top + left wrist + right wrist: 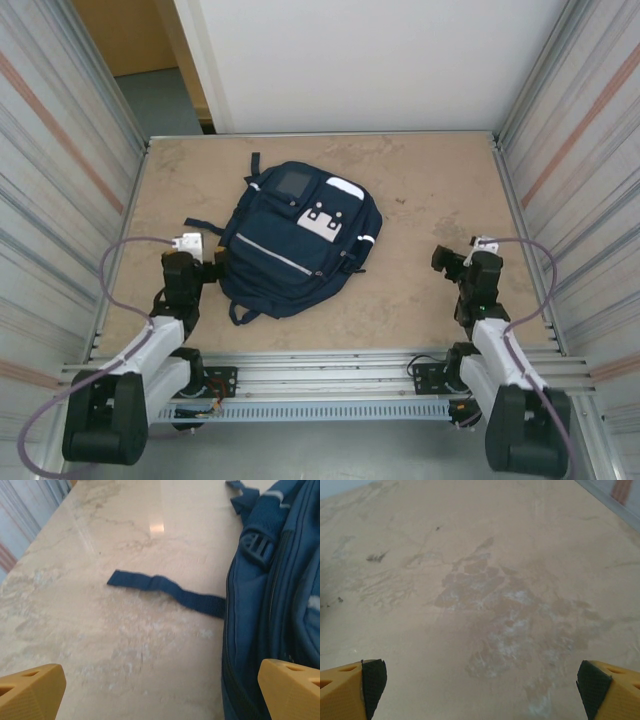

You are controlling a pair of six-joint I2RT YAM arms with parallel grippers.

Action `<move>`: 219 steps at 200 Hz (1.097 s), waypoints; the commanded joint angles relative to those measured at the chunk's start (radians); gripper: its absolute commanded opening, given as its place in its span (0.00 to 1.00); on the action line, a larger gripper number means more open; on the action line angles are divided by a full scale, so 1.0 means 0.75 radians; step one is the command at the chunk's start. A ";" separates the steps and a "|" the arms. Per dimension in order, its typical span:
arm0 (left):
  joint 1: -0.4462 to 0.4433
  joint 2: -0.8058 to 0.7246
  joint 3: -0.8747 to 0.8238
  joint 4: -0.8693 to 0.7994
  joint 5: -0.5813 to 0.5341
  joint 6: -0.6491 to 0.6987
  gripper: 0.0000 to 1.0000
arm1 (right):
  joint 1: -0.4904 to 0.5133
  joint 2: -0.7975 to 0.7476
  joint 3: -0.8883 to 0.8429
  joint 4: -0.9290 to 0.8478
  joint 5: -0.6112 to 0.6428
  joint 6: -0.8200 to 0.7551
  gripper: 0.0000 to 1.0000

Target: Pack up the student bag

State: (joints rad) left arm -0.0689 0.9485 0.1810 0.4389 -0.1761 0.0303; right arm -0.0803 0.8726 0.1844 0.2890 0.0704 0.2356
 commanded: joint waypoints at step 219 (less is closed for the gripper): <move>0.057 0.752 0.304 0.478 0.230 0.052 0.99 | 0.050 0.894 0.300 0.680 -0.091 -0.197 0.99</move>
State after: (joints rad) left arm -0.0063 1.5219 0.3939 0.8005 -0.0078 0.0502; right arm -0.0399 1.5505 0.3893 0.8135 0.0166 0.0814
